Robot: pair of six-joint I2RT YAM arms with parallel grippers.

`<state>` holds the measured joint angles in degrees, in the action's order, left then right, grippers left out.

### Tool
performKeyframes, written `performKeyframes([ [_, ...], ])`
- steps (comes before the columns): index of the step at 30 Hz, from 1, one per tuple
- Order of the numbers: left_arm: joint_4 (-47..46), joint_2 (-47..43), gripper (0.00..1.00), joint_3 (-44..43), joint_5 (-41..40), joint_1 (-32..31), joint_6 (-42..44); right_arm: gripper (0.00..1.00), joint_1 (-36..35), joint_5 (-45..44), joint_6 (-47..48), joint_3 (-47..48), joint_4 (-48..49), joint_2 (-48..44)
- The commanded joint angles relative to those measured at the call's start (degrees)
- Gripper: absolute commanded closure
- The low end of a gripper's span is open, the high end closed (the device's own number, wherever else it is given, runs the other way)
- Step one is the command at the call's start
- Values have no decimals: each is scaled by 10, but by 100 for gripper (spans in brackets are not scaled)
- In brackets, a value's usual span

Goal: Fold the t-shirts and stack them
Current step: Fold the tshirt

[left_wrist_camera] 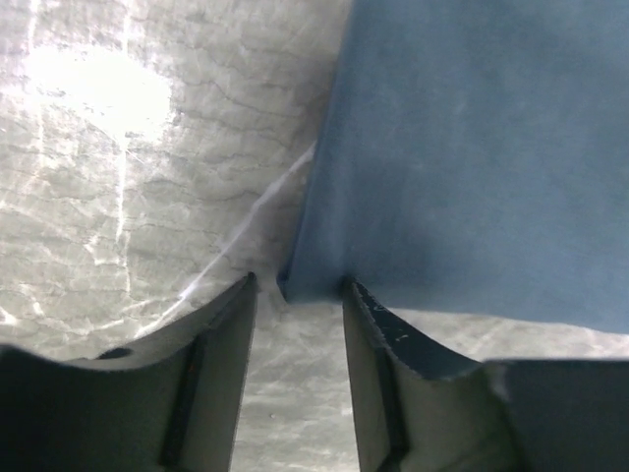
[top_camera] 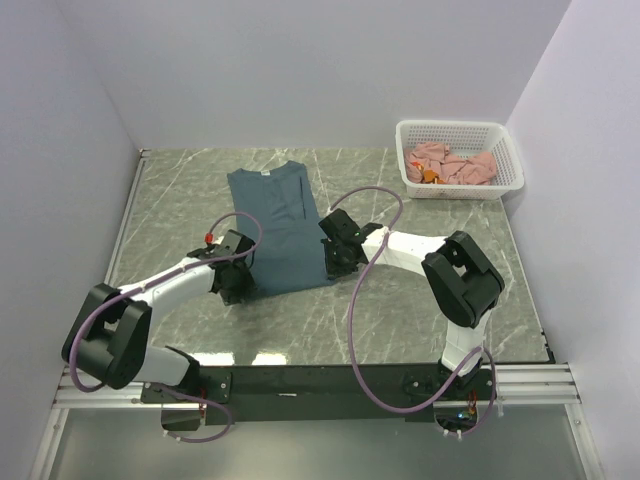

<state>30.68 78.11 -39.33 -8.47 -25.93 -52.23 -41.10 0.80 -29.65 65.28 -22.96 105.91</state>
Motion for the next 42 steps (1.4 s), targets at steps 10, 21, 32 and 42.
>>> performKeyframes([
  [10,3,58,64,-8,-13,-18,-14,100,-11,1,13,-52,-83,25],
  [21,130,-7,99,-6,5,-117,-66,100,-13,60,16,-138,-131,-81],
  [32,344,-233,99,0,108,-392,-319,100,-89,85,-29,-285,-327,-394],
  [42,343,-208,99,-150,56,-274,-200,100,-30,4,23,-79,-430,-393],
])
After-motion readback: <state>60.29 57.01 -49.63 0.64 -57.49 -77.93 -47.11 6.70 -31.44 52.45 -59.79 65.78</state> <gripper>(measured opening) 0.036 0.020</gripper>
